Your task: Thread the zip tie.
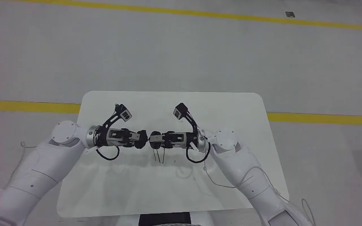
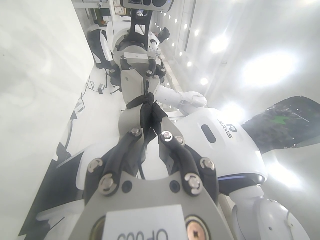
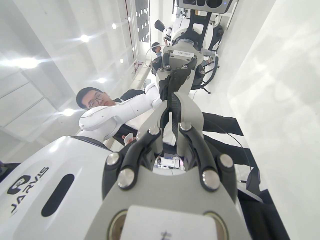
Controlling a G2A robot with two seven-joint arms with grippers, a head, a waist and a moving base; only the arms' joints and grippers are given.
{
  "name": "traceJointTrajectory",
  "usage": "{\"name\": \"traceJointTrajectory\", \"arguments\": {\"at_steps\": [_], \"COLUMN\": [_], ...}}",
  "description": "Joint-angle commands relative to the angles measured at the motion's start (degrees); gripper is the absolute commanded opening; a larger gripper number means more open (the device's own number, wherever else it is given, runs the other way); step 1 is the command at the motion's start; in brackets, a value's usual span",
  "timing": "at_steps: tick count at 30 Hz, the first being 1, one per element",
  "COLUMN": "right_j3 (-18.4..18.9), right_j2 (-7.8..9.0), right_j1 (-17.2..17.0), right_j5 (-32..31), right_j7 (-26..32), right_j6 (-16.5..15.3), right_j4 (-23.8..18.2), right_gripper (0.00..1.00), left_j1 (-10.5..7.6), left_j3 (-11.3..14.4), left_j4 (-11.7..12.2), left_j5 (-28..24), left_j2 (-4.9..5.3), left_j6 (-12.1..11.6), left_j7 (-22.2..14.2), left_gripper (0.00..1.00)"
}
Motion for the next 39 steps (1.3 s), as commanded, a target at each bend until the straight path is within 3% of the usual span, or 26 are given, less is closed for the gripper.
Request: {"name": "traceJointTrajectory", "arguments": {"at_steps": [1, 18, 25, 35, 38, 39], "right_j3": [0.35, 6.62, 7.57, 7.57, 7.57, 7.57], "right_j2": [0.08, 1.86, 2.1, 2.1, 2.1, 2.1], "right_j1": [-0.09, -3.38, -4.64, -4.64, -4.64, -4.64], "right_j5": [-0.04, -2.84, -3.82, -3.82, -3.82, -3.82], "right_j7": [-0.19, -2.98, -5.61, -5.61, -5.61, -5.61], "right_j6": [-0.13, -0.89, -1.37, -1.37, -1.37, -1.37], "right_j4": [-0.1, -3.09, -3.93, -3.93, -3.93, -3.93], "right_gripper": [1.0, 1.0, 1.0, 1.0, 1.0, 1.0], "left_j1": [0.08, 1.54, 3.15, 3.2, 3.03, 3.48], "left_j3": [-0.14, -2.0, -4.4, -4.51, -5.66, -6.65], "left_j4": [-0.1, -0.79, -1.22, -1.25, -2.11, -2.31], "left_j5": [-0.03, -0.26, -1.42, -1.38, 2.46, 1.12], "left_j2": [0.02, 0.85, 1.75, 1.78, 1.72, 1.59], "left_j6": [0.0, -0.31, -0.94, -0.98, -1.57, -1.57], "left_j7": [-0.01, -0.01, -0.01, -0.01, 3.39, 3.89], "left_gripper": [0.0, 0.0, 0.0, 0.0, 0.0, 0.0]}}
